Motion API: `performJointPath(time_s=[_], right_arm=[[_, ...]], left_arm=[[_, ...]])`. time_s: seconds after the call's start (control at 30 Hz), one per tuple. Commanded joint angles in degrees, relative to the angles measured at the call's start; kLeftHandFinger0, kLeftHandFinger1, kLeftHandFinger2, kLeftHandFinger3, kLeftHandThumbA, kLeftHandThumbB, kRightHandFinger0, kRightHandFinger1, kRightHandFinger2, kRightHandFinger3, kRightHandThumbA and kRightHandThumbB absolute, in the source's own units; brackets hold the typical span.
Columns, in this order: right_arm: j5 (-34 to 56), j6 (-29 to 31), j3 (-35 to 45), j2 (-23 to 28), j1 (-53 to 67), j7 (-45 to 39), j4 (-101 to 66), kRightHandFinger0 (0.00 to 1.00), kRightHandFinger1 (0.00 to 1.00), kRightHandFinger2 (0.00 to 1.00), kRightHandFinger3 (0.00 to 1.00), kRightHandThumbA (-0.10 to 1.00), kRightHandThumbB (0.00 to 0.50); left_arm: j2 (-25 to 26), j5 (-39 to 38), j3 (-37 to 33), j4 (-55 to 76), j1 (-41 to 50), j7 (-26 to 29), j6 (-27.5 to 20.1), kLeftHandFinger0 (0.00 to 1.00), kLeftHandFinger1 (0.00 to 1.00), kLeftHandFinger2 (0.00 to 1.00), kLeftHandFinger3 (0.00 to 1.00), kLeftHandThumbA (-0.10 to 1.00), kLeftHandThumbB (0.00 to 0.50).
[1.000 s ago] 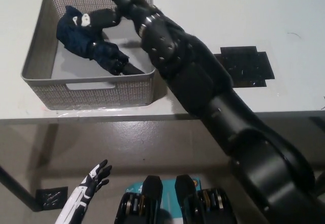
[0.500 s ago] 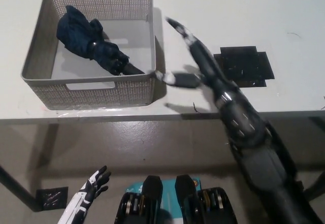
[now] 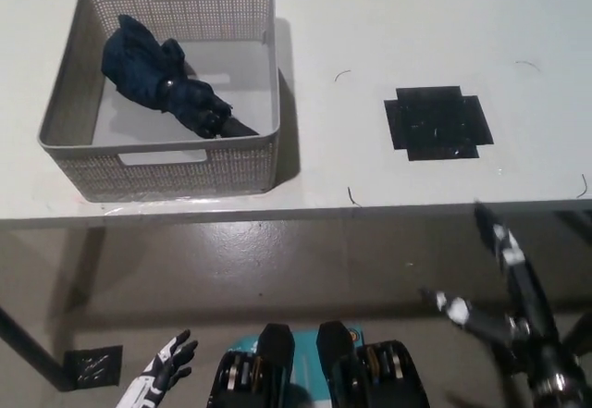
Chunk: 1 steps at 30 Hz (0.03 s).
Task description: Use the right hand to pick up a umbrella on the right side and place it into a container on the lft side
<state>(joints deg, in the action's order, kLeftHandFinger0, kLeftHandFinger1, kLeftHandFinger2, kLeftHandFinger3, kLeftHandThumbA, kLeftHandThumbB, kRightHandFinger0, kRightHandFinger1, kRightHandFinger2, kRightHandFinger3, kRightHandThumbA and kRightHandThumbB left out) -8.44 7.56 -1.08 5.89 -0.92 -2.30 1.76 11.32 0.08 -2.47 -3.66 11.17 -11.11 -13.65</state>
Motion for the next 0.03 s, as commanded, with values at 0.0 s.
performJointPath(time_s=[0.0], right_arm=[[6.17, 11.20, 1.10, -1.60, 1.10, 0.19, 5.06, 1.00, 1.00, 1.00, 1.00, 1.00, 0.353]], left_arm=[[0.83, 1.10, -0.16, 0.66, 0.06, 0.15, -3.16, 1.00, 1.00, 1.00, 1.00, 1.00, 0.054]])
